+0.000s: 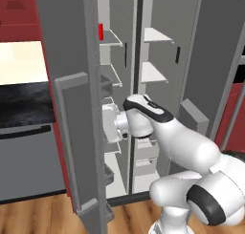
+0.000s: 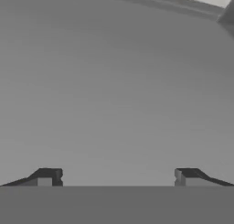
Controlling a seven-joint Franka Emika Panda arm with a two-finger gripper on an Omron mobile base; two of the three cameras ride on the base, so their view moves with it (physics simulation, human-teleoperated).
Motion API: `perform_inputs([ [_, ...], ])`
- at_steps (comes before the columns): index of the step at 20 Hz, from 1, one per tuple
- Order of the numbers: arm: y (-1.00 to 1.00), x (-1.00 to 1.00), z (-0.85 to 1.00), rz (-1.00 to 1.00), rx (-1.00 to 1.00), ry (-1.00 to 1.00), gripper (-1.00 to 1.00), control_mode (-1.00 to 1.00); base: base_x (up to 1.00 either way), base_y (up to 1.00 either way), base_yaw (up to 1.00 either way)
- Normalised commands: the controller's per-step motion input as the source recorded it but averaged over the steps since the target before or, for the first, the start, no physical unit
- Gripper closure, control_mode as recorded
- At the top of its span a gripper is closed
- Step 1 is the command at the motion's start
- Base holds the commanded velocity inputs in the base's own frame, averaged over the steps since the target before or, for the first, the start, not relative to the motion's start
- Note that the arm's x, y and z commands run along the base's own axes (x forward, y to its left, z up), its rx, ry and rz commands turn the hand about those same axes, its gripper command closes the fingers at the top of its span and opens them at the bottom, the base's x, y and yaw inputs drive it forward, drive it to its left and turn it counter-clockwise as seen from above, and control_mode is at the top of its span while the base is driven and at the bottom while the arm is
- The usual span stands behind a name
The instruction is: Open the fridge, grab two sodas, and place both sodas inside the bowl with ice on the dining counter.
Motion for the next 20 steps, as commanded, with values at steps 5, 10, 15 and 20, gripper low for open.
perform_inputs([
  [5, 0.76, -0.11, 0.0, 0.04, 0.0, 0.0, -1.0, -1.0, 0.0, 0.0, 0.0],
  [10, 0.69, 0.0, 0.0, 0.02, 0.0, 0.01, -1.0, -1.0, 0.0, 0.0, 0.0],
  [15, 0.58, -0.01, 0.0, 0.0, -0.04, 0.0, -1.0, -1.0, 0.0, 0.0, 0.0],
  [20, 0.24, -0.18, 0.0, 0.0, -0.06, 0.0, -1.0, -1.0, 0.0, 0.0, 0.0],
])
